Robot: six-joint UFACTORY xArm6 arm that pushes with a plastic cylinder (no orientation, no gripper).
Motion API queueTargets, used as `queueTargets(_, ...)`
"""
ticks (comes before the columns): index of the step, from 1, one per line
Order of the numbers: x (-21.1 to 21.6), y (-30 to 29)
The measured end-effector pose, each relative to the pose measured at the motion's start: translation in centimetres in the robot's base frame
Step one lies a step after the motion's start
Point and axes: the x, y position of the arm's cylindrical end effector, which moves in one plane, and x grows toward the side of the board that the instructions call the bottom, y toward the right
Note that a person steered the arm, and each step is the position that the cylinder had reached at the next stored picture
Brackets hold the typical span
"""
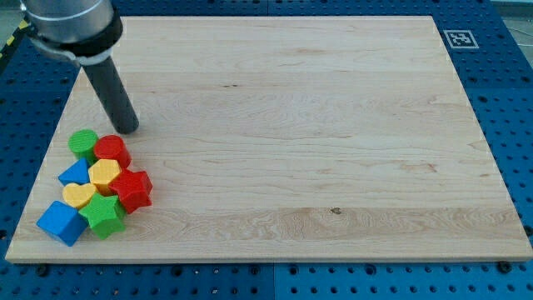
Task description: Slightly push the green circle along with red circle to the right bottom
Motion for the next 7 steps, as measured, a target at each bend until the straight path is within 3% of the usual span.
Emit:
queueTargets(2, -1.4, -9.5)
queueTargets(4, 5.2, -9.6)
queueTargets(7, 5.7, -7.2)
